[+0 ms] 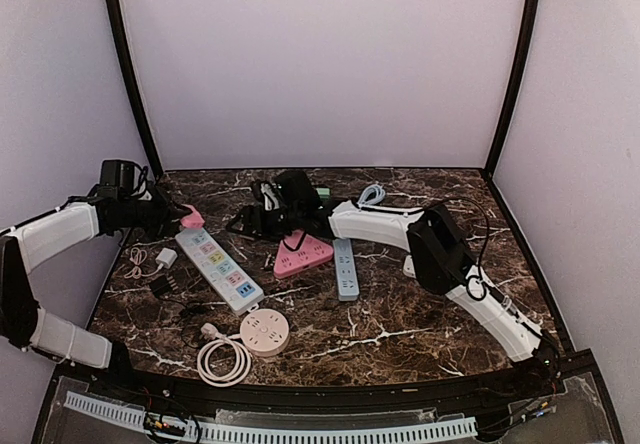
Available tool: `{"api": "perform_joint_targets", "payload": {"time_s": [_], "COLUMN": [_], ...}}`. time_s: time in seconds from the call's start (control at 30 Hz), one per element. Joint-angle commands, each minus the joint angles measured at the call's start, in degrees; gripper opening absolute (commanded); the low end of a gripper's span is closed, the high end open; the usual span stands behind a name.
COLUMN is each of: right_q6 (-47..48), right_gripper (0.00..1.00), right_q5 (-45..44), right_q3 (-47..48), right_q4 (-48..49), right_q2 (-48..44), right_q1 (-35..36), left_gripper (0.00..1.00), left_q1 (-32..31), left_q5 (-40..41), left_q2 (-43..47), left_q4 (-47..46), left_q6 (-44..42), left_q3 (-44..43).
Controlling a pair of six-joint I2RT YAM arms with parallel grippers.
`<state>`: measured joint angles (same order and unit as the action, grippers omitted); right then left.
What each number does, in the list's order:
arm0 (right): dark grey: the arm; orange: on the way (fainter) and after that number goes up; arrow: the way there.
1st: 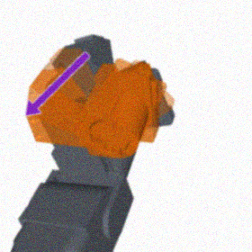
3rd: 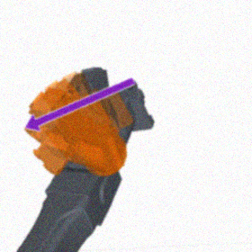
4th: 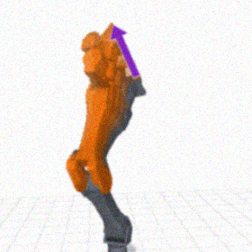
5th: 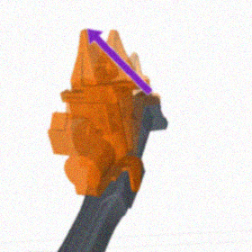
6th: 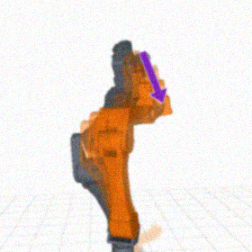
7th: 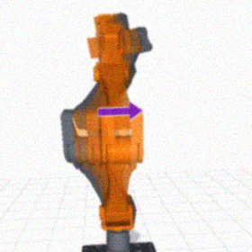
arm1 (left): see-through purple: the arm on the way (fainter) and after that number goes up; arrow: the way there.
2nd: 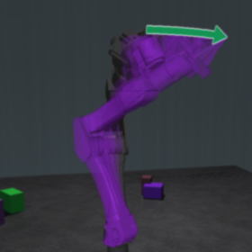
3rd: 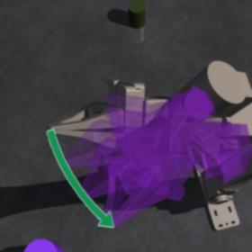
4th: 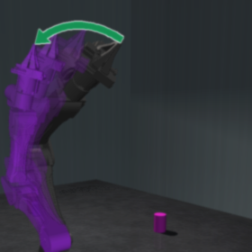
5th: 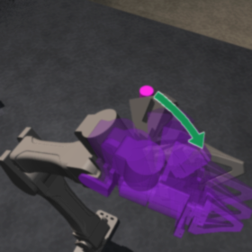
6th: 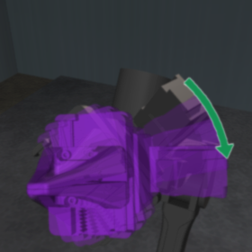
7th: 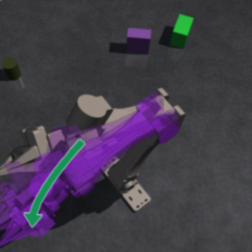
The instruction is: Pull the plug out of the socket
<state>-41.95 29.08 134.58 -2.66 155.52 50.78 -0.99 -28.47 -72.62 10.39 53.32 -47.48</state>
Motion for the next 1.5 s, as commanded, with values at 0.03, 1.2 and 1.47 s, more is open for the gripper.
{"api": "perform_joint_targets", "payload": {"time_s": [0.03,1.2,1.47], "right_q6": [5.9,12.2,12.0], "right_gripper": [0.87,0.99,0.99], "right_q5": [-1.7,-13.2,-12.6], "right_q3": [-3.7,-74.1,-74.0], "right_q4": [-4.8,1.0,1.5], "right_q2": [-11.5,-67.6,-67.0], "right_q1": [-1.3,-14.1,-14.1], "left_gripper": [0.0,0.14,0.26], "left_q1": [-1.6,-1.4,-1.0], "left_q5": [5.2,0.7,2.2], "left_q2": [-7.8,-57.0,-57.3], "left_q4": [-0.8,0.9,4.3], "left_q6": [-3.1,-6.5,-8.2], "left_q3": [-7.9,-51.9,-51.7]}}
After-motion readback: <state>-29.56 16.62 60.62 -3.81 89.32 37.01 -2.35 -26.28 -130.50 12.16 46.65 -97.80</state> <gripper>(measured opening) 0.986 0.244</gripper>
